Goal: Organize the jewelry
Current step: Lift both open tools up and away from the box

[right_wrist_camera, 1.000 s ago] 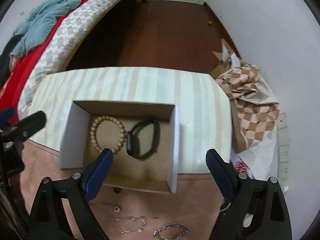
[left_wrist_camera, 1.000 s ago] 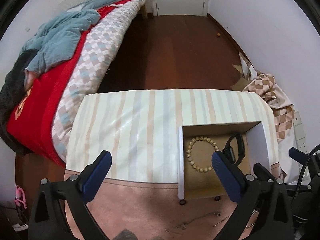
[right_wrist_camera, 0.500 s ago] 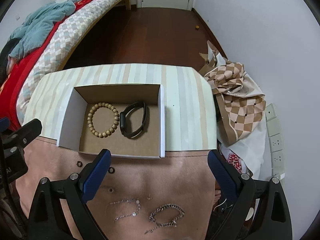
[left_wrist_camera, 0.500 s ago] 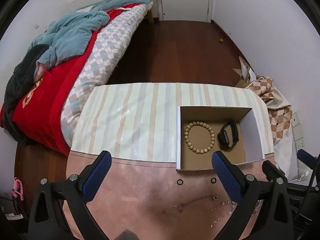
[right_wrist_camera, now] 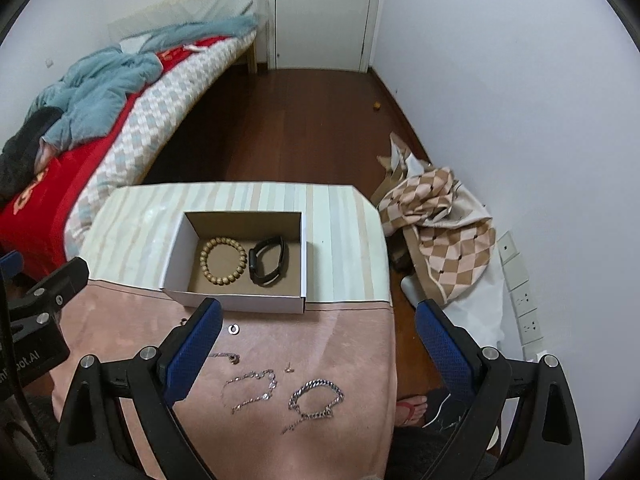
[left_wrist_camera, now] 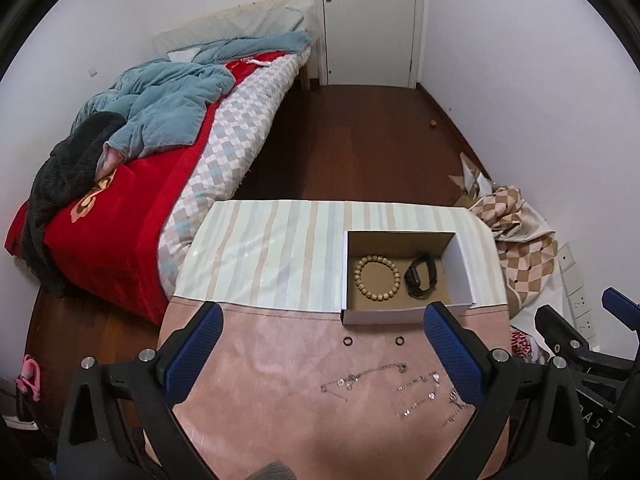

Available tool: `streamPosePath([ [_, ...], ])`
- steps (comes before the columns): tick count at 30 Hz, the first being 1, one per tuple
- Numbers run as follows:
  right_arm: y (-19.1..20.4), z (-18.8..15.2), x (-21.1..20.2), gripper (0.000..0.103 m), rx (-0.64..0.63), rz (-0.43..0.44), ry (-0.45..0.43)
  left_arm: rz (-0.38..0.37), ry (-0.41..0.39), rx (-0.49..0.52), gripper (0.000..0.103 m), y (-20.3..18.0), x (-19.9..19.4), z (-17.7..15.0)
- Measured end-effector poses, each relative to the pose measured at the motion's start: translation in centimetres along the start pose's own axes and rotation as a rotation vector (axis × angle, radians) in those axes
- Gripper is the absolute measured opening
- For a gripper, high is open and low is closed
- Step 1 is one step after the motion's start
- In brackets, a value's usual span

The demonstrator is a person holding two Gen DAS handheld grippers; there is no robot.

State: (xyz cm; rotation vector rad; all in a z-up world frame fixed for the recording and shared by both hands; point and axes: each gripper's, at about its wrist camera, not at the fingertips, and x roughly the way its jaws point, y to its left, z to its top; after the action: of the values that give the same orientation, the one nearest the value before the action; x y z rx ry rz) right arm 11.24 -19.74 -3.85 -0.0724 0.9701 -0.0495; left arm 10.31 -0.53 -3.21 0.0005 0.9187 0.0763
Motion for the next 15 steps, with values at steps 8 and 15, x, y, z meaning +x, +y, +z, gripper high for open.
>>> streamPosePath([
  [8,-0.4,-1.6,-5.4,0.098,0.015,0.011,-0.077,0.009,-0.042,-0.005,0.102,-0.1,-3.8,-1.5],
  [15,-1.5,-3.1,-6.1,0.098,0.061,0.049,-0.068,0.068,-0.057,-0.019,0.102,0.5,-3.1,-3.4],
])
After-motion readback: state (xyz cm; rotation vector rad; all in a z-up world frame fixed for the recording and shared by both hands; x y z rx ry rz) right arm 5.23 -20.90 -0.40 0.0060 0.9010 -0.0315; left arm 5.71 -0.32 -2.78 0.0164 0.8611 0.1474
